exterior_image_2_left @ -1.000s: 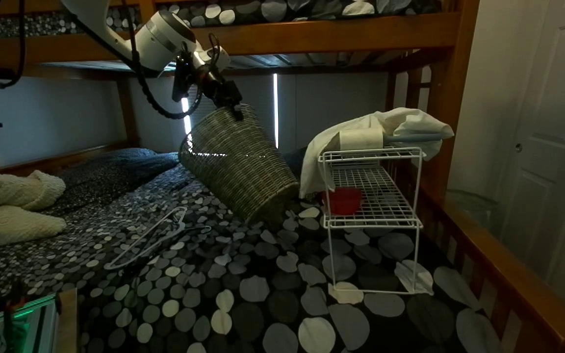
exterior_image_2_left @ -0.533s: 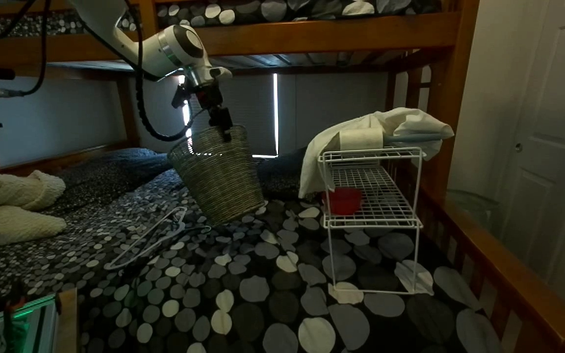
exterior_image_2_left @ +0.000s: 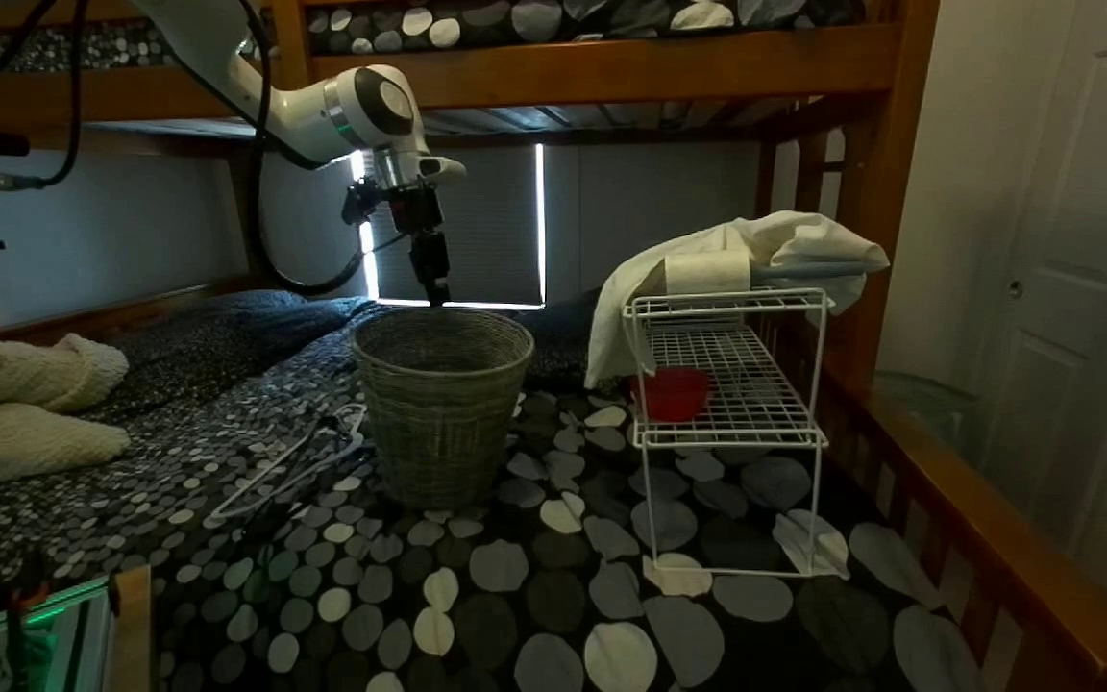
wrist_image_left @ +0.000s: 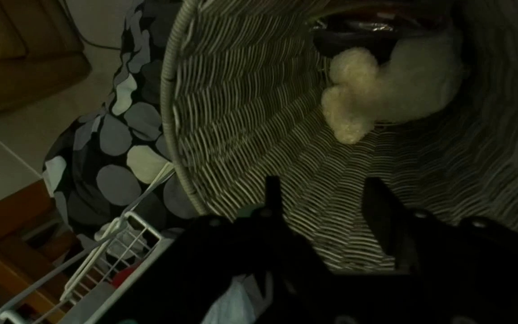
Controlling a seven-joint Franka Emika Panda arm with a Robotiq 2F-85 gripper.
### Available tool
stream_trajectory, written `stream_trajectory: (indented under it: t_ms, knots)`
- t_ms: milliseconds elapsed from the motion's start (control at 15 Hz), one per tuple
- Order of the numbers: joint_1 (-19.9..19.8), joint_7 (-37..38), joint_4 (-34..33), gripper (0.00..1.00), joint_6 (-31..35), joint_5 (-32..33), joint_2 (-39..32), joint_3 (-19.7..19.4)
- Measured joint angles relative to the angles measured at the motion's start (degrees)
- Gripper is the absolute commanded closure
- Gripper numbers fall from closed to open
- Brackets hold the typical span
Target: Pour out the objects from the woven basket
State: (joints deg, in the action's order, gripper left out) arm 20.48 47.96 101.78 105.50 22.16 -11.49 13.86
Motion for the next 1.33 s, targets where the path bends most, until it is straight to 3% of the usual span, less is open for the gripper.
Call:
stream_trajectory:
  t_ms: [133, 200, 467, 600, 933, 1333]
  knots:
    - [-0.02, -1.64, 1.13, 0.03, 1.41, 2.55, 1.79, -0.24]
    - [-0.17, -1.73, 2.16, 0.0, 4.79, 3.4, 2.82, -0.28]
    - [-1.95, -0.9, 9.19, 0.0, 23.08, 1.73, 6.82, -0.81]
    - [-3.24, -0.98, 14.32, 0.0, 28.26, -2.15, 8.33, -1.12]
    - [-4.74, 7.49, 22.77, 0.0, 23.21, -1.45, 8.22, -2.28]
    - [-5.15, 8.87, 22.9, 0.0, 22.11, -2.19, 8.17, -2.47]
